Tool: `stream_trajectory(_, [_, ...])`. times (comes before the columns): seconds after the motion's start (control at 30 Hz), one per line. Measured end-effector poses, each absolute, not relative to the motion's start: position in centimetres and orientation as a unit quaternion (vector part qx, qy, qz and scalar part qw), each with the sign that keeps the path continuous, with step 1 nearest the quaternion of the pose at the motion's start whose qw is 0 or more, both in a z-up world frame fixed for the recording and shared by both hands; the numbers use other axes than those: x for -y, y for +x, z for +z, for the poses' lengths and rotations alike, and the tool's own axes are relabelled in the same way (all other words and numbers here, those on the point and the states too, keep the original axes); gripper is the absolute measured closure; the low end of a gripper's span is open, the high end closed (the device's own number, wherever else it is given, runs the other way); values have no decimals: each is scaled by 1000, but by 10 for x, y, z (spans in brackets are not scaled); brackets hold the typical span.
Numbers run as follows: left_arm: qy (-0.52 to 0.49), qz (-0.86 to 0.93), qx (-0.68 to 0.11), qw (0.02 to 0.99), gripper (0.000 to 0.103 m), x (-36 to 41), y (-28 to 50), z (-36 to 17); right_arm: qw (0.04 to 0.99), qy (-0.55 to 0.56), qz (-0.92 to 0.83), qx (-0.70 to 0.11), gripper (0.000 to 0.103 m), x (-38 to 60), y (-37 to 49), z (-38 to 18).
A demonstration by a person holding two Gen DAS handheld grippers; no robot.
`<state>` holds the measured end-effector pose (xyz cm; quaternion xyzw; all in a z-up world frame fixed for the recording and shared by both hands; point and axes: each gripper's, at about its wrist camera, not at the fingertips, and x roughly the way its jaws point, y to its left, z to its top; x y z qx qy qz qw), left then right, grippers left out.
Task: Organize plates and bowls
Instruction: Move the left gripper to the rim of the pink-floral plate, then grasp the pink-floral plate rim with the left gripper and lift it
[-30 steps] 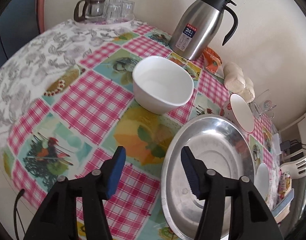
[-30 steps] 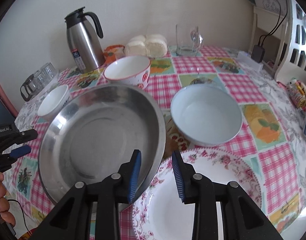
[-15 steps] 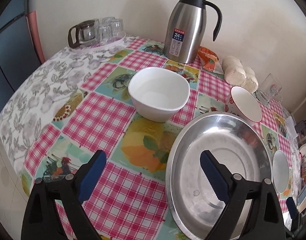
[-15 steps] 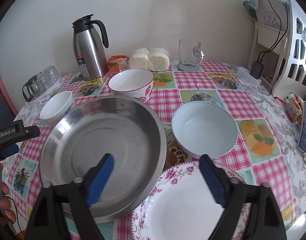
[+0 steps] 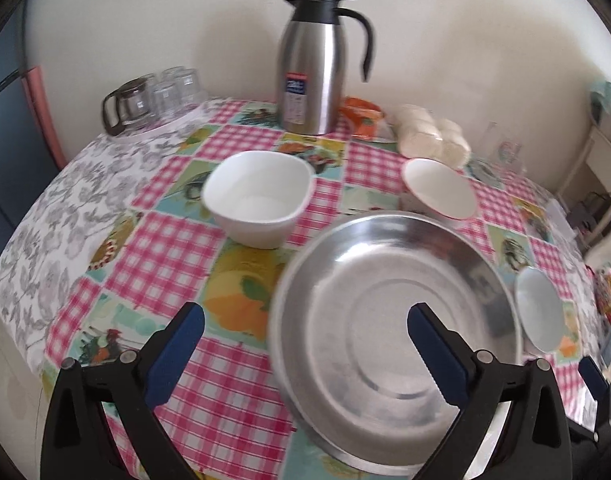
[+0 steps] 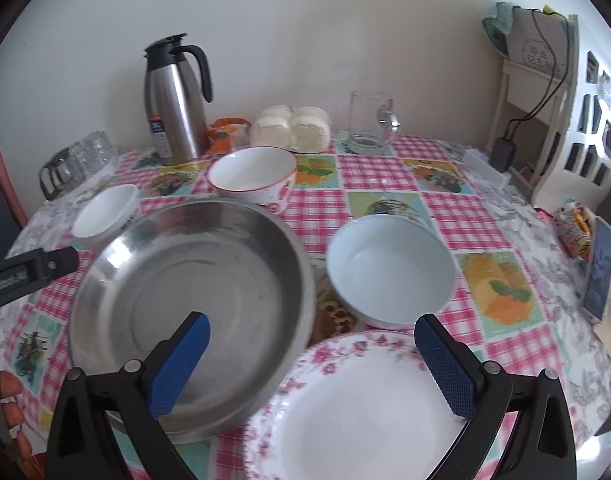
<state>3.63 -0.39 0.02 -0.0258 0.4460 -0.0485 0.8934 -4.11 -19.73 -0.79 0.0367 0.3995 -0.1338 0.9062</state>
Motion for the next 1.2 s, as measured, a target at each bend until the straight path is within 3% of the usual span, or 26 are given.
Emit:
stream_trajectory(0.33, [-55,-233,-426,872,2,52,1,32,899,122,-205,-366,0,261,-72,9])
stream_trajectory(0.77, [-62,-315,-576,752,3,112,-43,-14,816,263,-268,-440,1,336,-110,-23])
stream_trajectory(0.83, [-57,-314,-592,740,5,118,-46,-22,801,285,-260,-458,7,342,-111,-33])
stream_trajectory(0.9, [-54,-313,-606,729,11,121,-48,-29,791,297,-253,-471,22,344,-111,-41])
stream_trajectory(1.1, [-55,-290,-646,704,22,122,-44,-55,779,310,-232,-493,46,341,-109,-53])
stream_trajectory(1.2, [-57,-284,-658,695,29,121,-41,-65,770,319,-221,-506,48,342,-106,-61])
